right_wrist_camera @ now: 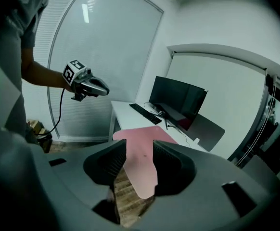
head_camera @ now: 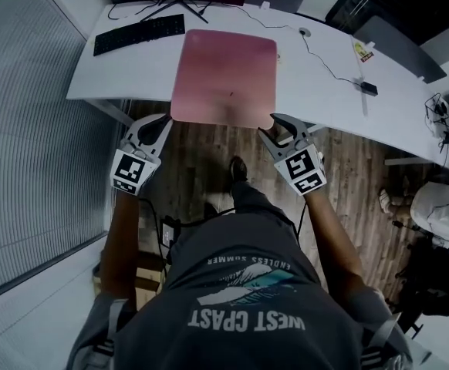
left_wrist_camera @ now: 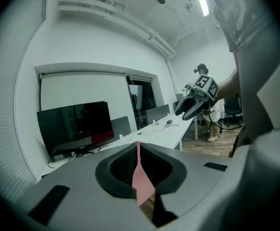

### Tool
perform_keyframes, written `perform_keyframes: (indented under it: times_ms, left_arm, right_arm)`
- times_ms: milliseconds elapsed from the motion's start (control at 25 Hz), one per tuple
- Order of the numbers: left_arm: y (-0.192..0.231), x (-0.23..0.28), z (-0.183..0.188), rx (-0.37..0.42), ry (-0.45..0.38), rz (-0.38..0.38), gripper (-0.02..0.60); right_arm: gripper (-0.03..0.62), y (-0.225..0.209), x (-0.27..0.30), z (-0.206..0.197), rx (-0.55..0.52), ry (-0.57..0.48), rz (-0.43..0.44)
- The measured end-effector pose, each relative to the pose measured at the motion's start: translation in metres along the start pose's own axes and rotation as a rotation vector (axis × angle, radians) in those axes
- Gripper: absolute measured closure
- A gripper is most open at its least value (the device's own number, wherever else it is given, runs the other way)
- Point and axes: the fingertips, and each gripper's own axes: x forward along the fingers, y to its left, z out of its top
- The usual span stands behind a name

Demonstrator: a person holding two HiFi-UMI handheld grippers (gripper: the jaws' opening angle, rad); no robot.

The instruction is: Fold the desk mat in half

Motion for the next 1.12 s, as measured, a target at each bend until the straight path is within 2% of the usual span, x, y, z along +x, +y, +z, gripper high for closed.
perform_keyframes:
  times_ms: [200,360,560,680,720,840,960,1120]
  left_arm:
    - [0.010,0.031,-0.044,0.013,0.087,-0.004,0.548]
    - [0.005,0.051,-0.084,0.024,0.190,-0.020,0.532]
    - [0.005,0.074,-0.142,0.036,0.336,0.001,0.392]
    - [0.014,0.084,-0.176,0.096,0.419,0.091,0.273]
    - [0.018,0.087,-0.187,0.119,0.441,0.125,0.255]
    - [0.019,0.092,-0.217,0.170,0.501,0.179,0.222]
    - [0.013,0.098,-0.243,0.222,0.550,0.180,0.202]
    - [0.012,0.108,-0.265,0.297,0.577,0.193,0.189]
  right_arm:
    - [0.358,-0.007,0.042,-0.052,-0.108,0.094,-0.003]
    - [0.325,-0.006,0.066,-0.099,-0.184,0.197,0.006]
    - [0.301,-0.003,0.093,-0.149,-0.258,0.288,0.005]
    - [0.282,-0.006,0.105,-0.170,-0.338,0.325,-0.020]
    - [0.276,-0.007,0.109,-0.176,-0.379,0.337,-0.027]
    - [0.261,-0.006,0.119,-0.195,-0.509,0.359,-0.024]
    - [0.250,-0.003,0.129,-0.213,-0.598,0.373,-0.005]
    - [0.237,-0.001,0.143,-0.226,-0.690,0.361,-0.024]
